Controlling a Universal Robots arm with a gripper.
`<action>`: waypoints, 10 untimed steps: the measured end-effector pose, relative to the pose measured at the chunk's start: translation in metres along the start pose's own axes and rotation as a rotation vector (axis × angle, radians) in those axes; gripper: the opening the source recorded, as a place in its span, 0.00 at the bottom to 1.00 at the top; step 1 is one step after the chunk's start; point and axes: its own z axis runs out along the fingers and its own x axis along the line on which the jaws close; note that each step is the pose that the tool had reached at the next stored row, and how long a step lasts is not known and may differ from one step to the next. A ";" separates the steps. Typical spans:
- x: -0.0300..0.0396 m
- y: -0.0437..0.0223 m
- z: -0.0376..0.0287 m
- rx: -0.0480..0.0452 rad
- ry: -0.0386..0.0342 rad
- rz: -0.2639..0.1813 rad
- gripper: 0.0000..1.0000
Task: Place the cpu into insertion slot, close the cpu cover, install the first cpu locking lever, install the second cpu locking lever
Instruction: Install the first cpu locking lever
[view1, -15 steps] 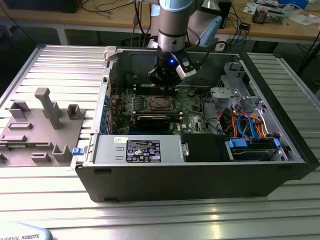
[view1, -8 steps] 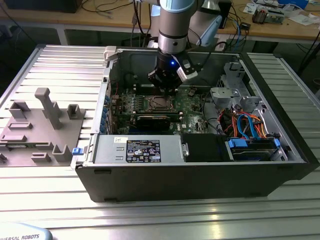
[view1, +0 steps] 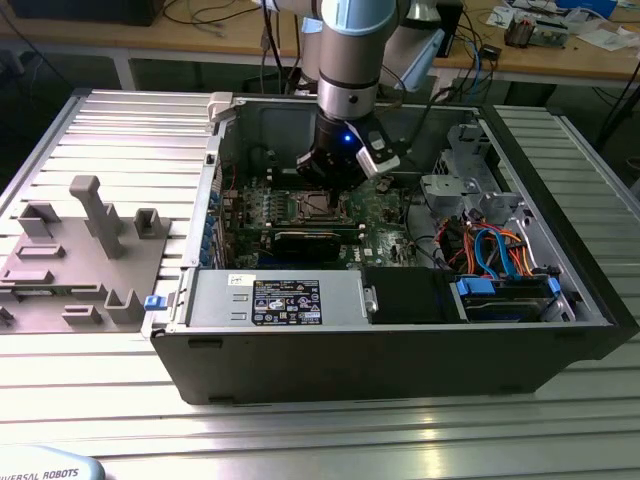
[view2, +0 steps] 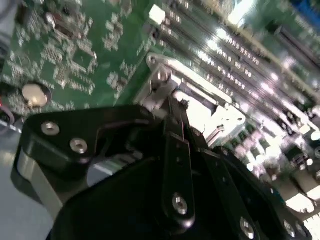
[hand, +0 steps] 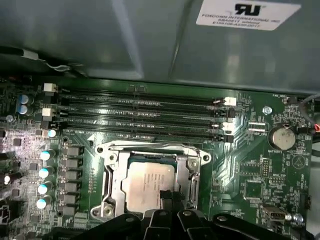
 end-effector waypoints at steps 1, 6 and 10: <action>0.0000 0.0000 -0.0041 -0.0002 0.0001 0.000 0.11; -0.0002 0.0000 -0.0194 0.0000 0.0000 0.000 0.11; -0.0002 0.0001 -0.0286 -0.0001 0.0000 0.000 0.11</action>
